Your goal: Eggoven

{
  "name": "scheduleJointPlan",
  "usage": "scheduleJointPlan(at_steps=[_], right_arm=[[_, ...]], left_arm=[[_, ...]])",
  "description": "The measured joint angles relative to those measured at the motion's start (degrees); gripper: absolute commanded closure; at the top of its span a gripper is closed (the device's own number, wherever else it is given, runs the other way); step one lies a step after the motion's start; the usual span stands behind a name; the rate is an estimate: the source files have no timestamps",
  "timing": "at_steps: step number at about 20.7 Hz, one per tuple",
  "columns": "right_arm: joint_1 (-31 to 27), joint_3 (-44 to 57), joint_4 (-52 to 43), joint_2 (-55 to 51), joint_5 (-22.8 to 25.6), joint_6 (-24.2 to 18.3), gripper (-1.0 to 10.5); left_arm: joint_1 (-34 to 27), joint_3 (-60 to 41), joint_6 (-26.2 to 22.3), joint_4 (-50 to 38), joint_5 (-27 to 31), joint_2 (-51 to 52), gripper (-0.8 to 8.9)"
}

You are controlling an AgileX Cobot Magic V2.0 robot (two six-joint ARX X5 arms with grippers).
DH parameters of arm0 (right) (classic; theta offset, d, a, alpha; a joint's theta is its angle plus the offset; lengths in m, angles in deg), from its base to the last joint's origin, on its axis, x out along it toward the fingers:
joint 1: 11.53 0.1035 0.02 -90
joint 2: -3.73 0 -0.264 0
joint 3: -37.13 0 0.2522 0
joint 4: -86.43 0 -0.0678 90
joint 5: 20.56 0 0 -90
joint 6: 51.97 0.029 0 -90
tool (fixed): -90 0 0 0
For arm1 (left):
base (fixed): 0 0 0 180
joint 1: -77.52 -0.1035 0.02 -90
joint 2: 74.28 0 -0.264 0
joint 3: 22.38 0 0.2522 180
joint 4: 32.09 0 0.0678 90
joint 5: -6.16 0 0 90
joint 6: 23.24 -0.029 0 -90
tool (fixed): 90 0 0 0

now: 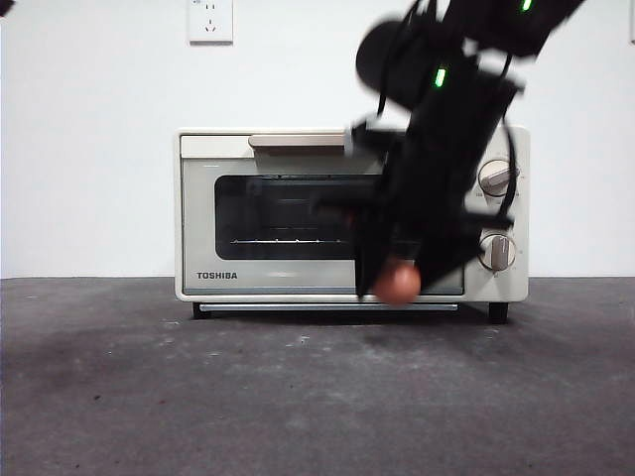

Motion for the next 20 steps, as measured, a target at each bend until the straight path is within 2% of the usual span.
scheduleJointPlan(at_steps=[4,9,13,20], right_arm=[[2.2,0.0,6.6,-10.9,-0.5,-2.7,9.4],[3.8,0.0,14.2,-25.6,-0.4,-5.6,9.4],[3.9,0.0,19.4,-35.0,0.0,-7.0,9.4],[3.9,0.0,23.6,-43.3,0.2,-7.6,9.4]], left_arm=[[3.9,0.0,2.0,-9.4,1.4,-6.2,8.06],[12.9,2.9,3.3,-21.4,12.6,-16.3,8.06],[16.3,8.4,3.4,-30.8,16.0,-27.1,8.06],[16.8,16.9,3.2,-32.5,16.1,-39.4,8.06]])
